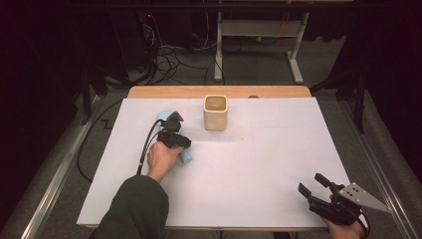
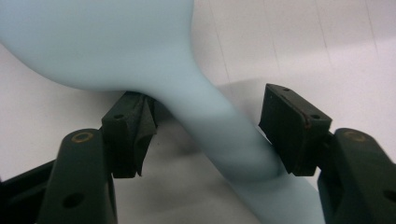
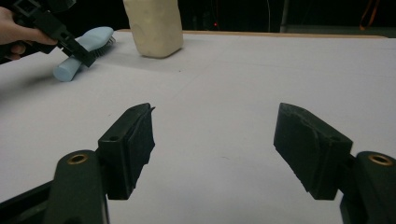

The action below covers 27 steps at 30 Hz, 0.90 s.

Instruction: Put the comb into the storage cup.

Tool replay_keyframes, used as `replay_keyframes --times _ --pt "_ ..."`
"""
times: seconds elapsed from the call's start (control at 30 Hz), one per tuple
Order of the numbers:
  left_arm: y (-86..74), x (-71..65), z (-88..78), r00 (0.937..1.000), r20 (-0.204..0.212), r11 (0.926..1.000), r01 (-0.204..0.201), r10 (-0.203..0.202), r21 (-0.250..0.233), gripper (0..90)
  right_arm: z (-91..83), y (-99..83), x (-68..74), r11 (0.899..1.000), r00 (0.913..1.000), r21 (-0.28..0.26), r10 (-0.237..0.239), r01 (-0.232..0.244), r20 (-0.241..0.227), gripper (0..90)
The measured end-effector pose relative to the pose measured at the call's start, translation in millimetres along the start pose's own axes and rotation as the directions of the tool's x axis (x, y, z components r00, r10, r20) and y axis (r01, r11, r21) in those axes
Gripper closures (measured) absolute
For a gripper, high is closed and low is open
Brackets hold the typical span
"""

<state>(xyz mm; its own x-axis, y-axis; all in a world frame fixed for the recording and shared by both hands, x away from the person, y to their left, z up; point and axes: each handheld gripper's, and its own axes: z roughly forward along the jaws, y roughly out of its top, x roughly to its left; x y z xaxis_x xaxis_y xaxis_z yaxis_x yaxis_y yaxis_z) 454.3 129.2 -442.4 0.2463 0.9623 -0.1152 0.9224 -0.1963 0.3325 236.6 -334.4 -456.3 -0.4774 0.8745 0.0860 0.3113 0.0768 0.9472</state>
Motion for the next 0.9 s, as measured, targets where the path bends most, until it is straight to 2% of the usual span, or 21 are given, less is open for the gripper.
replay_keyframes --times 0.2,0.53,0.9 --pt "0.1 0.4 0.1 0.9999 -0.011 1.0 -0.005 0.005 -0.001 40.5 -0.9 0.2 0.9 1.0 0.9999 -0.006 -0.008 0.008 0.007 30.1" --pt "0.7 8.1 -1.8 0.9998 -0.017 1.0 -0.007 0.007 0.004 55.3 -0.5 0.0 0.1 1.0 1.0 0.004 0.002 -0.002 0.006 29.9" --pt "1.2 14.0 -3.2 0.9998 -0.014 0.9998 -0.012 0.012 0.012 59.5 -0.6 -0.2 -1.0 1.0 0.9999 0.008 0.01 -0.01 0.003 29.9"
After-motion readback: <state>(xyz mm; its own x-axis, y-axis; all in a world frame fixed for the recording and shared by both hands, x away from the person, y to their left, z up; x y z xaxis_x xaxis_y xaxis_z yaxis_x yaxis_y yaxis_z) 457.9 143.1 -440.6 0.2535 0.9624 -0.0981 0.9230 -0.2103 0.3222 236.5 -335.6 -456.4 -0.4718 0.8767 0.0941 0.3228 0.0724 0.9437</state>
